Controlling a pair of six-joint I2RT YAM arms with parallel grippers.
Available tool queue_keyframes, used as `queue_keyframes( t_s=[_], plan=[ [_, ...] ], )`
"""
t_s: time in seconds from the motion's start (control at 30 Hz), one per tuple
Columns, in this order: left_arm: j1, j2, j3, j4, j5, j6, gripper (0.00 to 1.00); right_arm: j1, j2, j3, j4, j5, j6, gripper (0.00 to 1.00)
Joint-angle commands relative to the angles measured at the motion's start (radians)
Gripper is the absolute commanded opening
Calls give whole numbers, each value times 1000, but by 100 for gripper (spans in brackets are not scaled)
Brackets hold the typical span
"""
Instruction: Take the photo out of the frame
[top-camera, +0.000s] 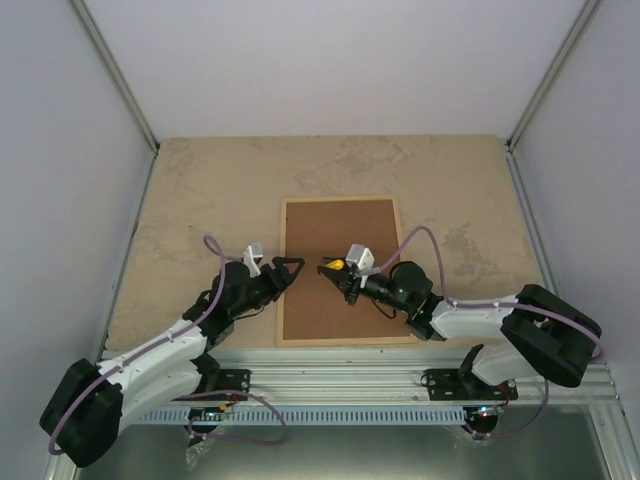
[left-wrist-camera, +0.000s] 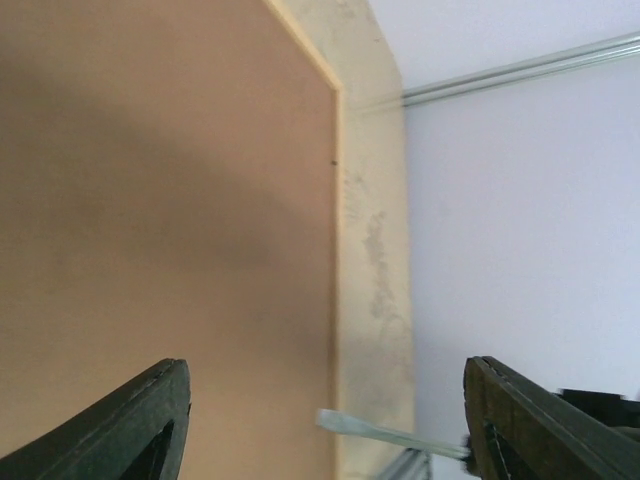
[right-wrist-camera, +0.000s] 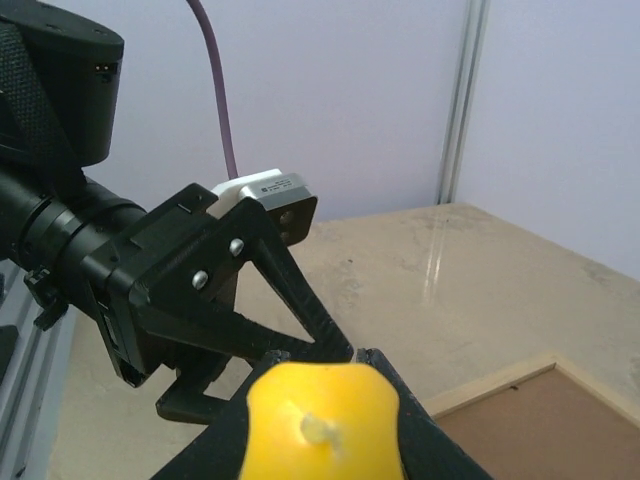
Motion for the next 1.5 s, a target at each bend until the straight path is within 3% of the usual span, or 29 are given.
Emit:
queue_keyframes(
  t_s=[0.0, 0.27, 0.73, 0.9, 1.2, 1.4, 1.47],
  plan=[
    [-26, 10, -17, 201, 35, -156, 77, -3, 35, -29, 194, 18, 43, 1],
    [-65, 65, -66, 412, 10, -348, 76, 16, 70, -21, 322, 101, 67, 1],
    [-90, 232, -90, 784, 14, -560, 65, 47, 144, -3, 429, 137, 90, 1],
    [-98, 298, -112, 925, -16, -604, 49, 61, 160, -1, 433, 129, 87, 1],
    [-101, 313, -134, 999, -65, -593, 15, 65, 113, -37, 384, 111, 88, 7],
    [-101, 289, -151, 1002, -92, -588, 1, 65, 40, -34, 231, 83, 47, 15],
    [-101, 278, -151, 986, -97, -582, 0, 65, 18, -25, 167, 74, 37, 18]
  ],
)
